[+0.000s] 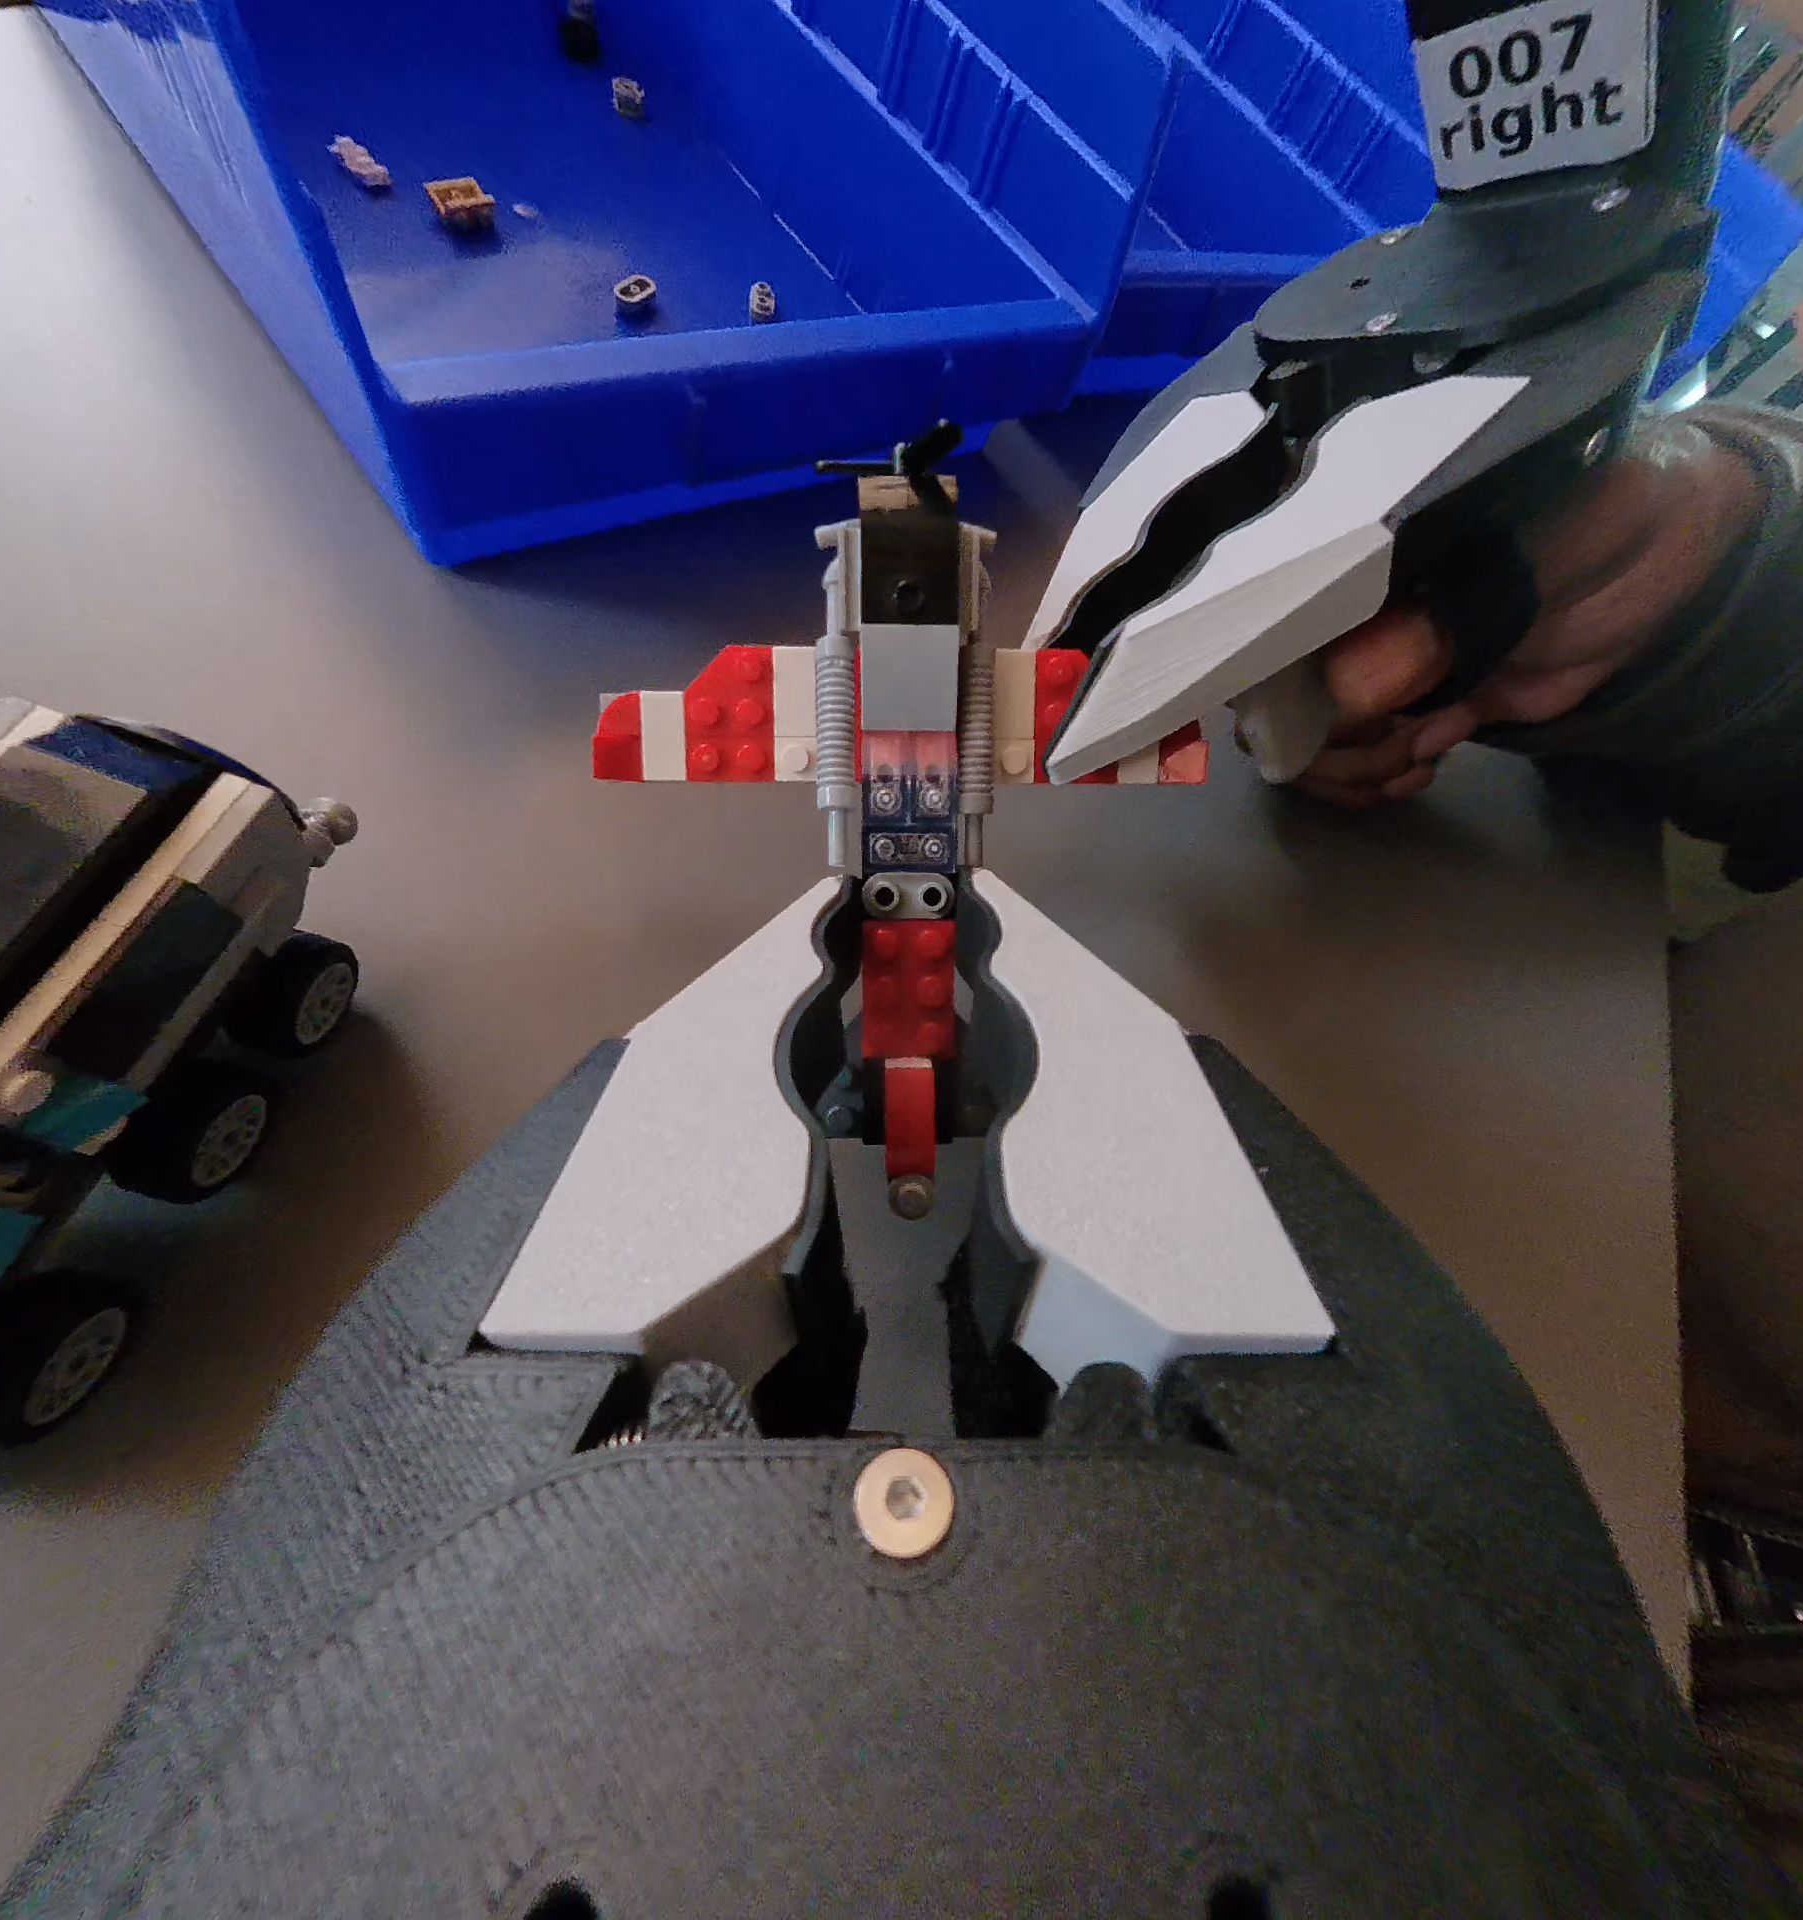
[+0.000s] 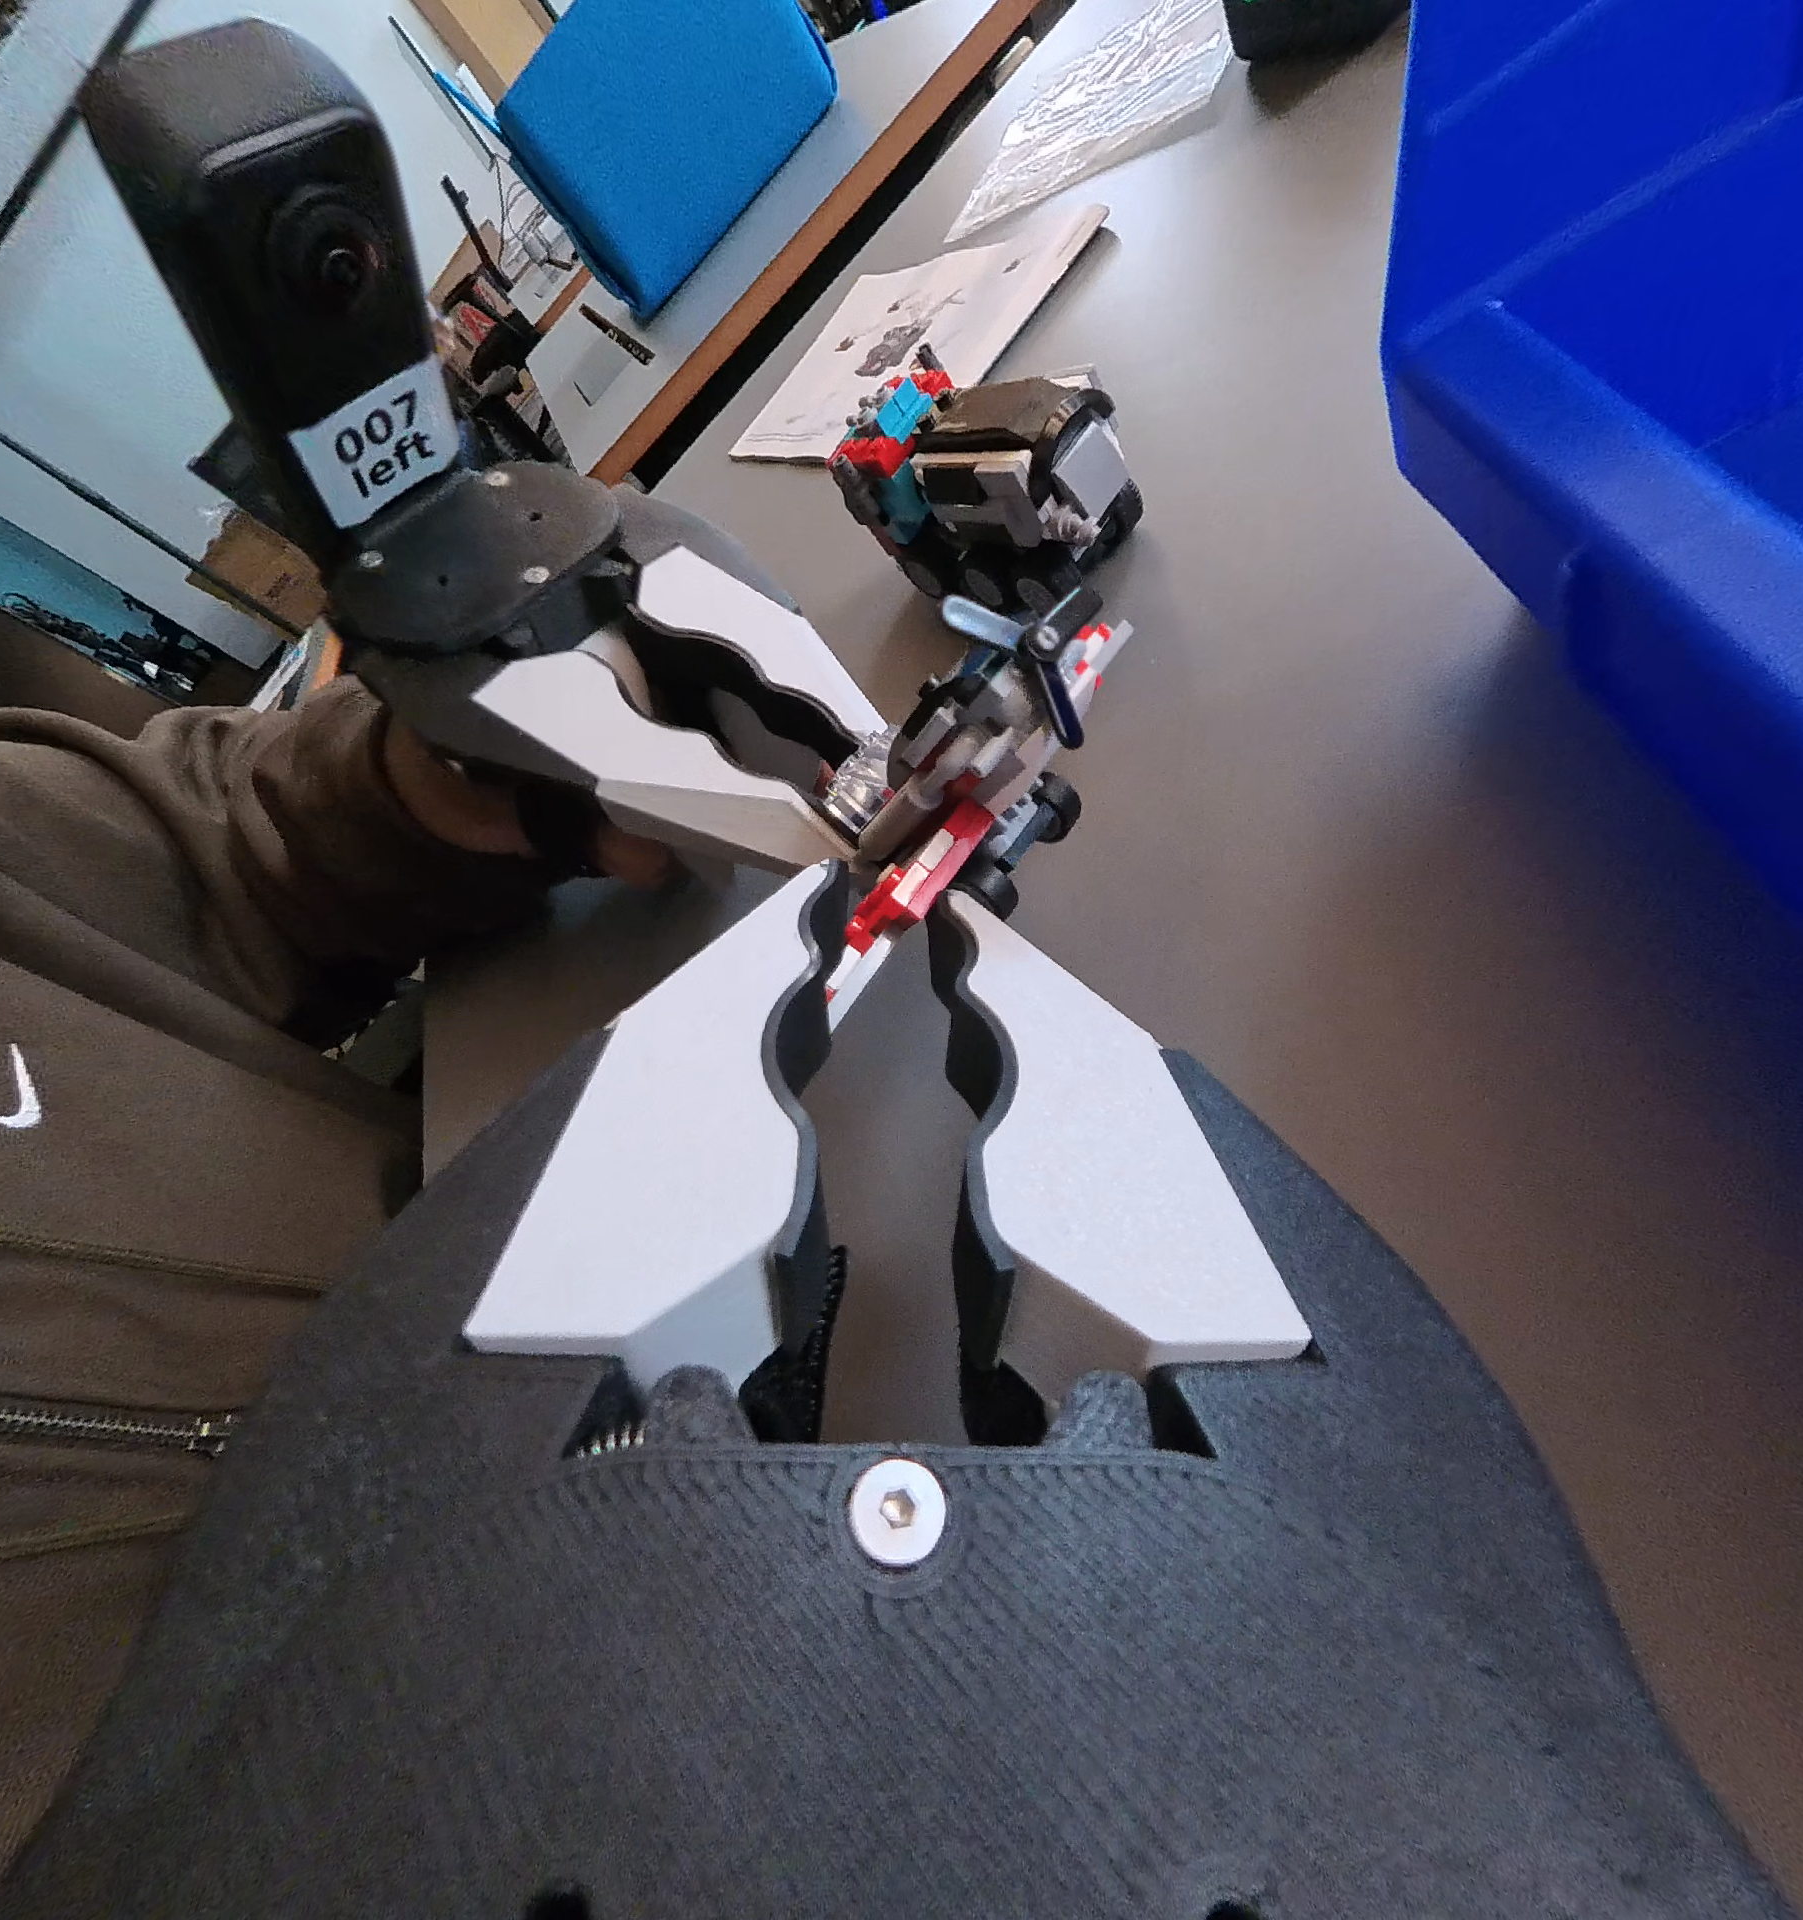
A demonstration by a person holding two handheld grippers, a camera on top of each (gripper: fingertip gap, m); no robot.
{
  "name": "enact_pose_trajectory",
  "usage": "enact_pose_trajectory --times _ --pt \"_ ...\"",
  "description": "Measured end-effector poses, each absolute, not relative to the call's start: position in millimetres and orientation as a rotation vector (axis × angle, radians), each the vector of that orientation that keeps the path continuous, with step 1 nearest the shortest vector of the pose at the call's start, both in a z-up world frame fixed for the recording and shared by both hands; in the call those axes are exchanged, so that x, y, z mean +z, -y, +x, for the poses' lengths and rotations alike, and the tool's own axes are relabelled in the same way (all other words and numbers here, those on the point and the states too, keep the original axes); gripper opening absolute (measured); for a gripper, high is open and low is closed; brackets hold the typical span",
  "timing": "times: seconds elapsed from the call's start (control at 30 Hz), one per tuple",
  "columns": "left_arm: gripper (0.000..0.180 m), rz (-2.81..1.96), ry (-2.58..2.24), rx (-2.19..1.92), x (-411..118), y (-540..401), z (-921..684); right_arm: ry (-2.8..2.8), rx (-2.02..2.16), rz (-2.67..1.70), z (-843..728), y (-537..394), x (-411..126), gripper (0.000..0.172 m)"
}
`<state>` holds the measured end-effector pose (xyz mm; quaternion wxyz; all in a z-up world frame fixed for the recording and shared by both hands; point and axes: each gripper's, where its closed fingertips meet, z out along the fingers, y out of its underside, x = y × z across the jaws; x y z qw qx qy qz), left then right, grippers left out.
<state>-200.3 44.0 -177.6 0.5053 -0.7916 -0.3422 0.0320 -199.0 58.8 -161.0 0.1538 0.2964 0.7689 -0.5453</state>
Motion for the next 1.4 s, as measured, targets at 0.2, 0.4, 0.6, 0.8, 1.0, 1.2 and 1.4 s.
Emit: enact_pose_trajectory --times 0.2,0.4,0.6,0.8,1.0,1.2,1.4 --pt "0.018 -1.869 0.856 -0.001 -176.0 -43.5 -200.3 -2.209 -1.562 0.843 -199.1 -59.3 -161.1 0.016" --pt "0.018 -1.846 0.872 -0.047 -175.2 -43.5 -200.1 -2.223 -1.557 0.830 -198.9 -60.0 -161.7 0.016" --pt "0.019 -1.823 0.890 -0.084 -174.6 -43.6 -200.2 -2.223 -1.557 0.825 -199.1 -60.3 -161.6 0.016" --pt "0.019 -1.806 0.897 -0.118 -173.8 -43.7 -200.3 -2.235 -1.554 0.814 -198.8 -60.9 -162.0 0.017" --pt "0.019 -1.782 0.910 -0.157 -172.6 -43.7 -200.3 -2.241 -1.556 0.805 -198.7 -61.3 -161.7 0.016" --pt "0.018 -1.744 0.920 -0.204 -169.4 -42.7 -200.6 -2.275 -1.548 0.822 -202.3 -64.0 -164.6 0.012" --pt "0.018 -1.718 0.927 -0.247 -167.1 -42.2 -200.7 -2.281 -1.537 0.842 -207.1 -68.3 -166.6 0.010"
